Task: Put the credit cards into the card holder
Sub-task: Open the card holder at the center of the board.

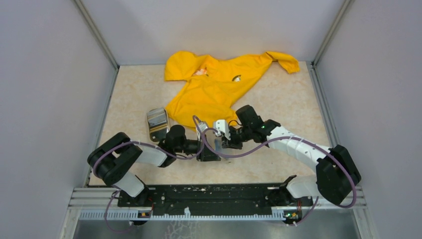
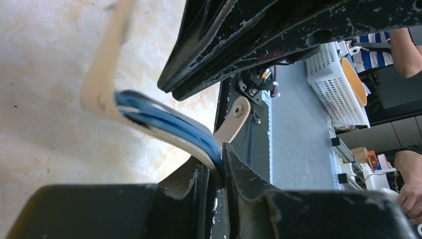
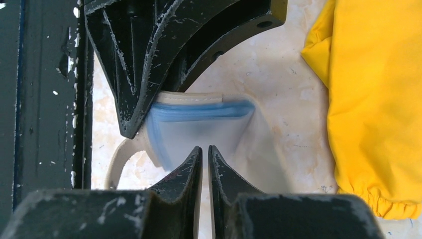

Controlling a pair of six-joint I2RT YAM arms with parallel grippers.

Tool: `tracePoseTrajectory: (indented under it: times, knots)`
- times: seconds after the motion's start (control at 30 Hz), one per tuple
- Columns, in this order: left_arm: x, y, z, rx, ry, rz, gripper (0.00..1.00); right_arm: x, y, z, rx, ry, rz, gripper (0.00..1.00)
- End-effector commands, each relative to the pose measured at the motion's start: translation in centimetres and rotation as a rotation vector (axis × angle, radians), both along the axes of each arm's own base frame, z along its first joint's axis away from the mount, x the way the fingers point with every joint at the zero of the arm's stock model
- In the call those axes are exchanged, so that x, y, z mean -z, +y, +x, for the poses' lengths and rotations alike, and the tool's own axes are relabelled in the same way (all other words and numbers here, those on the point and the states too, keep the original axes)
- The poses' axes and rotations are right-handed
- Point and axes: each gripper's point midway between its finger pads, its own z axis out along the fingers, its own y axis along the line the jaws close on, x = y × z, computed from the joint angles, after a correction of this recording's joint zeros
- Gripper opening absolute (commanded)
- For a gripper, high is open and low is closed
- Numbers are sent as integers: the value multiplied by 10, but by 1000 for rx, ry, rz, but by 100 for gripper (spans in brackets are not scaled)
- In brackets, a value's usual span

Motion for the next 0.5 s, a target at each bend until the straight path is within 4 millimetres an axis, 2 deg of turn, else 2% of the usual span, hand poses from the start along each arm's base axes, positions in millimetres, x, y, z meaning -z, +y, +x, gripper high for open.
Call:
tracePoseTrajectory:
  times: [0.0, 0.17, 0.27, 0.47]
  knots:
    - [-5, -1, -2, 20, -61, -30, 22, -21, 10, 2, -26, -12, 56, 9]
    - [-4, 0, -1, 13, -67, -24, 30, -23, 9, 2, -24, 2, 72, 8]
    - [-2, -1, 1, 9, -70, -17, 25, -21, 9, 1, -23, 16, 69, 8]
    - [16, -2, 8, -14, -47, 43, 13, -9, 11, -2, -30, 75, 47, 11]
